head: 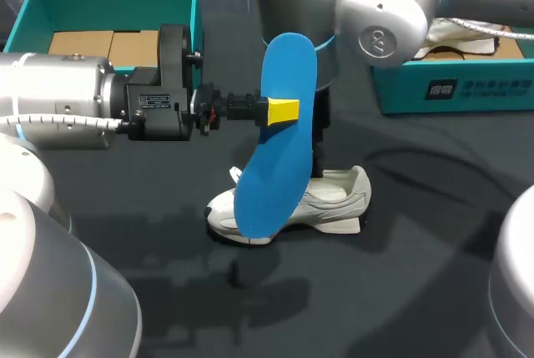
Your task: Take the shoe out of the shoebox, open the shoe tongue, remove and reinsert the insole, then place the shoe into the shoebox
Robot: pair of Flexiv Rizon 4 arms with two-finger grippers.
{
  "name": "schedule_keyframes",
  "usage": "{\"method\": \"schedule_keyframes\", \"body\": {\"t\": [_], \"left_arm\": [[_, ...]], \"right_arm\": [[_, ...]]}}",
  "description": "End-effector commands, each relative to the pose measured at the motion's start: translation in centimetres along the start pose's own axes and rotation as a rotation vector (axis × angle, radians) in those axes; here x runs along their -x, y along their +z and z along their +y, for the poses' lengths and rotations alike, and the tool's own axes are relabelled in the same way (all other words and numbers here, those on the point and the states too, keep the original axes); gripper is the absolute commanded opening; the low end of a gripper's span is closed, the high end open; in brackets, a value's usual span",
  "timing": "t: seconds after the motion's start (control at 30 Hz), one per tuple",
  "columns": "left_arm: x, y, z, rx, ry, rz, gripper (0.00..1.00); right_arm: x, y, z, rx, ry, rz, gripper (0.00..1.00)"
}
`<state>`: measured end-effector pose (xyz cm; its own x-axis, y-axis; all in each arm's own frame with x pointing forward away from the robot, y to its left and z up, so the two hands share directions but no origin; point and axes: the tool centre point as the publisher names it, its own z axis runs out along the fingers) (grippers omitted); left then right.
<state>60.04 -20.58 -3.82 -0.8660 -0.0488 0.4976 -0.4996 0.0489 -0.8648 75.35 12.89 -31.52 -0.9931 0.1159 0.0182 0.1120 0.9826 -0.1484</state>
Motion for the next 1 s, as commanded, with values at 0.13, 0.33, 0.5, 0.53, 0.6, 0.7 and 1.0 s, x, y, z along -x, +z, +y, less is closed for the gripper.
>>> {"method": "schedule_keyframes", "body": {"t": [0.13,0.33,0.5,0.53,0.6,0.7,1.0], "left_arm": [[0.1,0.2,0.1,-0.002,0.000,0.000,0.00],[0.1,0.2,0.1,-0.002,0.000,0.000,0.00],[0.1,0.2,0.1,-0.002,0.000,0.000,0.00],[0.1,0.2,0.1,-0.002,0.000,0.000,0.00],[0.1,0.2,0.1,-0.002,0.000,0.000,0.00],[0.1,0.2,0.1,-0.002,0.000,0.000,0.00],[0.1,0.2,0.1,-0.002,0.000,0.000,0.00]], "right_arm": [[0.2,1.0,1.1,-0.027,-0.043,-0.010,1.00],[0.2,1.9,1.5,-0.037,-0.070,-0.018,1.00],[0.1,2.3,1.6,-0.047,-0.087,-0.014,1.00],[0.1,2.4,1.7,-0.047,-0.093,-0.014,1.00],[0.1,2.6,1.8,-0.051,-0.099,-0.013,1.00],[0.2,3.0,1.9,-0.040,-0.107,-0.011,1.00],[0.3,2.9,2.3,-0.047,-0.112,-0.024,1.00]]}}
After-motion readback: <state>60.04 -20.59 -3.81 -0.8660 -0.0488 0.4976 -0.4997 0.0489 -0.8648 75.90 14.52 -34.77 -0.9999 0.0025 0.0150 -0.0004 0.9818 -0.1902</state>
